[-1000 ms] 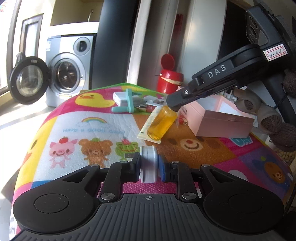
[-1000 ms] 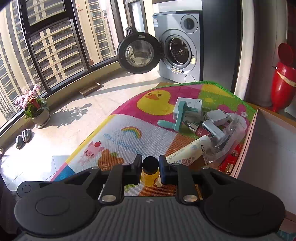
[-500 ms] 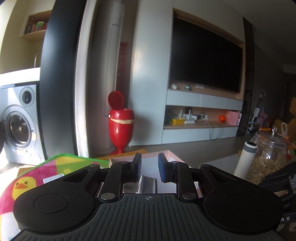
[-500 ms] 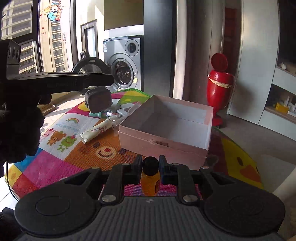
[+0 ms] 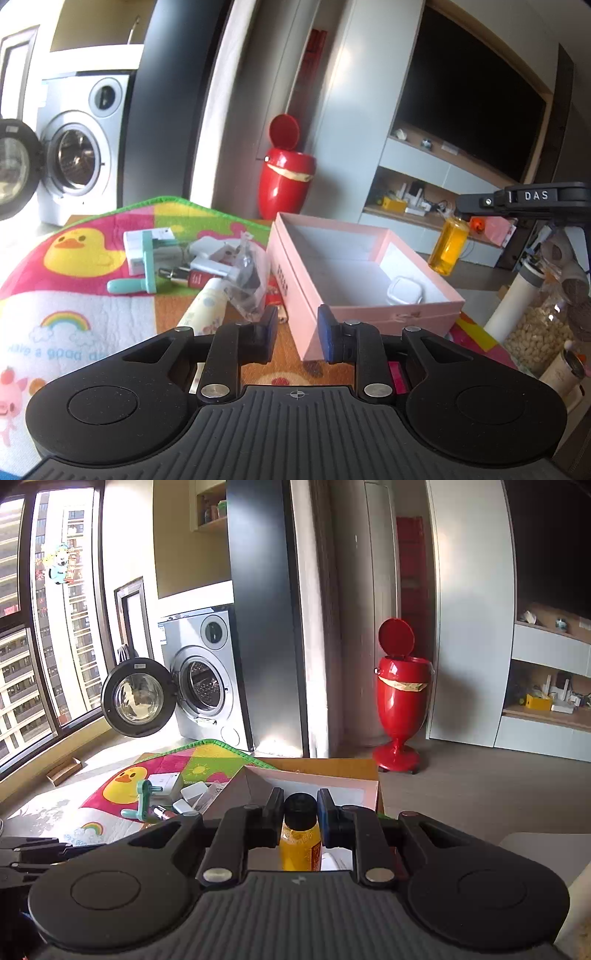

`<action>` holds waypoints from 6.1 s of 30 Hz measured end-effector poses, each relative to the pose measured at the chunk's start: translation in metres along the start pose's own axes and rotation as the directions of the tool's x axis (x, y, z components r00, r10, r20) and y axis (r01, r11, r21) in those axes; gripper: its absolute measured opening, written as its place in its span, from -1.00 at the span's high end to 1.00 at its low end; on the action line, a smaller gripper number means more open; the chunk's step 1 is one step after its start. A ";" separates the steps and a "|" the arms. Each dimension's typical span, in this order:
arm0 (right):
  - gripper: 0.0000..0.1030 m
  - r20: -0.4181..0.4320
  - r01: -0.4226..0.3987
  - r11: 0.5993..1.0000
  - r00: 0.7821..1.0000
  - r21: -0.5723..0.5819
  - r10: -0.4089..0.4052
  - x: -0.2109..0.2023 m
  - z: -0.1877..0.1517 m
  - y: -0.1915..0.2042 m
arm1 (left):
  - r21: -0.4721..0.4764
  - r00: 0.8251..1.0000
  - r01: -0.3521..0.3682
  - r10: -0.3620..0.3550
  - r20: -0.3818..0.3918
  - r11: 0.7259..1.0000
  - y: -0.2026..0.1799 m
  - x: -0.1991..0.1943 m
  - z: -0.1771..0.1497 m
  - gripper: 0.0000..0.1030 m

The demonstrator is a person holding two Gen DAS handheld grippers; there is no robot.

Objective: Organize rigid objects
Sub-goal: 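Drop the plug into the pink box with the left tool while the right tool sets the bottle inside, then grasp the white lotion tube with the left tool while the right tool grasps the teal plastic piece, then carry the tube and teal piece over the pink box and release both, then grasp the clear plastic bag with the black item using the left tool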

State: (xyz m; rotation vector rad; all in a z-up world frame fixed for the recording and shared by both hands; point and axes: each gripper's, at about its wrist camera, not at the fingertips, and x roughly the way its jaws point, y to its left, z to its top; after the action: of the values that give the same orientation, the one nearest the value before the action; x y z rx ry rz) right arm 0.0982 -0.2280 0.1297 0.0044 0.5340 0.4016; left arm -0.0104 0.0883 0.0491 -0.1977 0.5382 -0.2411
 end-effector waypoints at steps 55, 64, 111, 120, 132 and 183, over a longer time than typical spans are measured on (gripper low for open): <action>-0.38 -0.093 -0.175 0.966 0.983 -0.191 0.160 0.073 -0.035 0.150 | -0.047 0.974 -0.222 0.218 -0.068 0.974 0.078 -0.011 -0.035 0.33; -0.38 -0.165 -0.149 0.979 0.978 -0.143 0.124 0.184 -0.023 0.222 | -0.116 0.977 -0.211 0.211 -0.012 0.970 0.088 -0.021 -0.043 0.34; 0.14 0.034 0.126 0.989 0.992 -0.073 -0.123 -0.092 -0.144 0.009 | 0.100 0.996 0.090 -0.091 0.012 0.991 -0.084 0.073 0.095 0.34; 0.14 0.016 0.117 0.993 0.993 -0.019 -0.117 -0.079 -0.132 -0.001 | -0.016 0.995 0.097 -0.097 0.013 0.995 -0.037 0.034 0.045 0.34; -0.15 0.094 0.112 0.993 0.989 0.037 -0.116 -0.011 -0.016 0.001 | 0.070 0.968 0.247 -0.244 -0.054 0.966 -0.055 0.009 0.018 0.34; -0.20 -0.102 0.047 0.991 0.993 -0.124 -0.060 -0.009 -0.121 0.049 | -0.045 0.984 -0.028 0.019 -0.177 0.999 0.043 0.102 0.015 0.57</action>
State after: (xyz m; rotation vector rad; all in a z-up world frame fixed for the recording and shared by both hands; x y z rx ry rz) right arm 0.0128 -0.1985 0.0353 -0.1493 0.6119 0.3826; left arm 0.0902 0.1030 0.0017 -0.2173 0.7227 -0.2242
